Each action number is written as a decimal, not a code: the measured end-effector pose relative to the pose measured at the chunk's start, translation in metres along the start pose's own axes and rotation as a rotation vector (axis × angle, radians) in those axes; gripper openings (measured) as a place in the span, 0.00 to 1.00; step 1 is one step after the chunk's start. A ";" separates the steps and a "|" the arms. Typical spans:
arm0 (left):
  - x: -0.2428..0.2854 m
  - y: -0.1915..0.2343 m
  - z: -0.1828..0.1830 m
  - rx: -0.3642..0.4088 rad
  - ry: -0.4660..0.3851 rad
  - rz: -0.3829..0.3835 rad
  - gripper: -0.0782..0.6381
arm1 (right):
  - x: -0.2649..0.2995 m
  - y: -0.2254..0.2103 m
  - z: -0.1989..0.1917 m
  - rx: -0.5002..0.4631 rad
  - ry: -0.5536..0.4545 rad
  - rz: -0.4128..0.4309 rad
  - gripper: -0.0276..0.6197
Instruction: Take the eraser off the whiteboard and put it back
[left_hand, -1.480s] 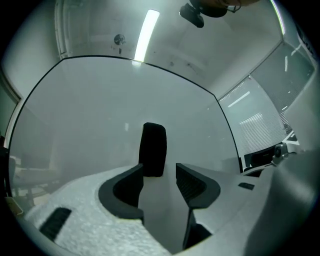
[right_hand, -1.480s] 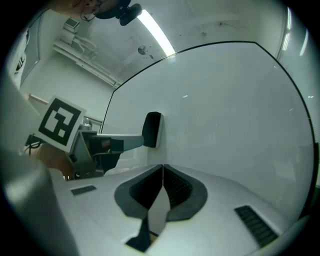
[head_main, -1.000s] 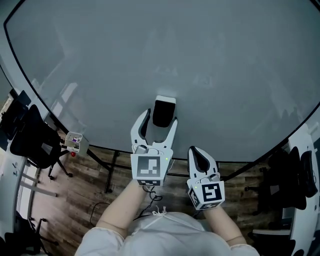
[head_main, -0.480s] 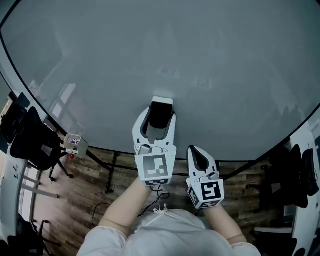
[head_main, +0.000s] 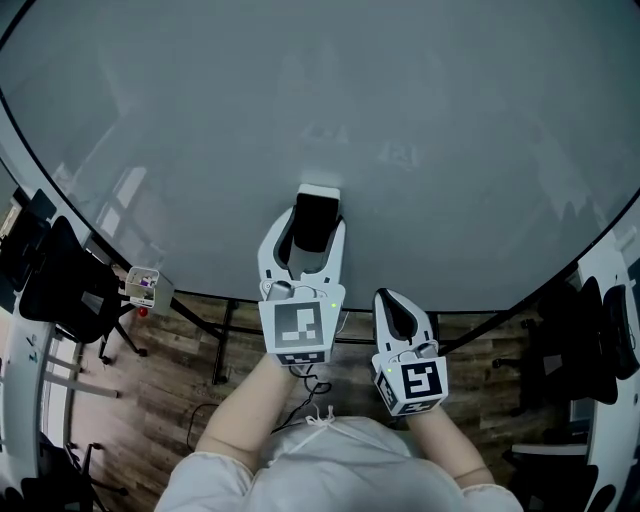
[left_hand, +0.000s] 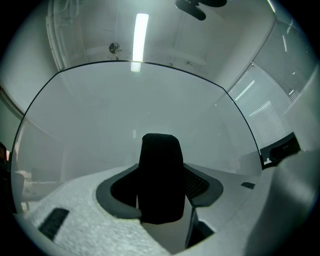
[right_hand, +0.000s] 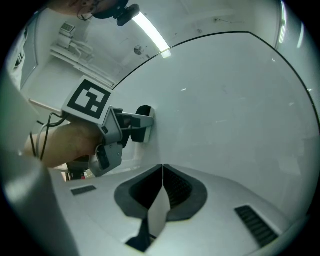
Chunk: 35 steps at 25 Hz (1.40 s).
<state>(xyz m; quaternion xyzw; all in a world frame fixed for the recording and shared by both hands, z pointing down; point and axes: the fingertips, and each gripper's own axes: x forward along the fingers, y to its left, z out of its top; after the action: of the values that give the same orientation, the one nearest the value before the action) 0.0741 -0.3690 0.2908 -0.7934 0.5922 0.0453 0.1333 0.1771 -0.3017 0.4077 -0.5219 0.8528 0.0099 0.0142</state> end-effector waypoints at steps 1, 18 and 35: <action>-0.002 0.000 -0.002 0.000 0.007 -0.005 0.47 | -0.001 0.001 0.000 0.001 0.001 -0.001 0.09; -0.092 0.000 -0.053 -0.053 0.064 -0.068 0.47 | -0.012 0.034 -0.004 -0.015 0.003 -0.031 0.09; -0.123 -0.003 -0.090 -0.078 0.132 -0.115 0.47 | -0.014 0.052 0.001 -0.038 -0.021 -0.058 0.09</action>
<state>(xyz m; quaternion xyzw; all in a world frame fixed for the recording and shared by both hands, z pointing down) 0.0333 -0.2780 0.4064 -0.8319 0.5511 0.0083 0.0652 0.1377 -0.2655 0.4078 -0.5467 0.8367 0.0311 0.0133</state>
